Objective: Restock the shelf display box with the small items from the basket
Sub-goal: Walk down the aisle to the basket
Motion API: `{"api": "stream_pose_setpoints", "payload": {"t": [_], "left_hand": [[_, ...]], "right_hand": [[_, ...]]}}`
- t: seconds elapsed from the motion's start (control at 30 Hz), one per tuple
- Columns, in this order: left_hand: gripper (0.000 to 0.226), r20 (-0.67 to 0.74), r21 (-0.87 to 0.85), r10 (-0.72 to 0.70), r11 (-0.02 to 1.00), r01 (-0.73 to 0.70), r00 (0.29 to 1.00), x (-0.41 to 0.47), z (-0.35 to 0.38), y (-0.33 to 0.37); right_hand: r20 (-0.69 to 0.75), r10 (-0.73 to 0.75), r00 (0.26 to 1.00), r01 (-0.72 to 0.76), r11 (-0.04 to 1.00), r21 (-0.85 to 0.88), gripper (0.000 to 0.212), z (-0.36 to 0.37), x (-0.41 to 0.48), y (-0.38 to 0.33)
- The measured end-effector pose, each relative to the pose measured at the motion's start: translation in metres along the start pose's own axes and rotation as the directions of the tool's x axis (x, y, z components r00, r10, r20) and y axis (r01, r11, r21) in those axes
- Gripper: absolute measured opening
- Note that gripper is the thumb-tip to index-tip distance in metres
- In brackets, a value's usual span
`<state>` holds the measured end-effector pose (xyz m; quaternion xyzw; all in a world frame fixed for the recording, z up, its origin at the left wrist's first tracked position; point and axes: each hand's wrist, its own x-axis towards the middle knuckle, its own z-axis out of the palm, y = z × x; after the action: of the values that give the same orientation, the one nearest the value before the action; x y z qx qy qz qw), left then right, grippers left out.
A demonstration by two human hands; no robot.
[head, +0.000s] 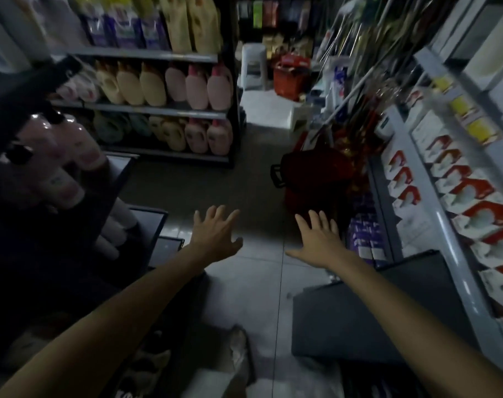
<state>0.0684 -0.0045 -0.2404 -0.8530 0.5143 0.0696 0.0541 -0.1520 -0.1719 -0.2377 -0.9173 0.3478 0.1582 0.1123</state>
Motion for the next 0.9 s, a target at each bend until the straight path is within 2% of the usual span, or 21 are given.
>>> {"api": "stream_pose_setpoints", "payload": {"t": [0.1,0.2,0.47,0.7,0.9], "left_hand": [[0.088,0.083,0.012,-0.007,1.0,0.006,0.997,0.041,0.015,-0.028],[0.087,0.104,-0.006,-0.003,1.0,0.004,0.995,0.085,0.011,-0.056],[0.09,0.061,-0.07,-0.01,0.997,0.014,0.998,0.219,-0.046,-0.114],[0.087,0.031,-0.092,-0.035,0.995,0.037,0.999,0.351,-0.069,-0.138],[0.084,0.085,0.037,0.025,0.999,-0.028,0.996,0.489,-0.093,-0.154]], "right_hand": [[0.062,0.009,0.998,-0.008,1.0,-0.019,0.108,0.001,0.051,-0.007],[0.088,0.017,0.996,-0.014,0.999,-0.035,0.106,-0.019,0.106,-0.02],[-0.041,-0.016,0.999,0.014,0.999,-0.034,0.092,-0.097,0.223,-0.039],[-0.058,-0.003,0.998,0.001,0.999,-0.047,0.09,-0.148,0.346,-0.018],[-0.038,0.011,0.999,-0.012,1.0,-0.024,0.093,-0.196,0.48,0.025]]}}
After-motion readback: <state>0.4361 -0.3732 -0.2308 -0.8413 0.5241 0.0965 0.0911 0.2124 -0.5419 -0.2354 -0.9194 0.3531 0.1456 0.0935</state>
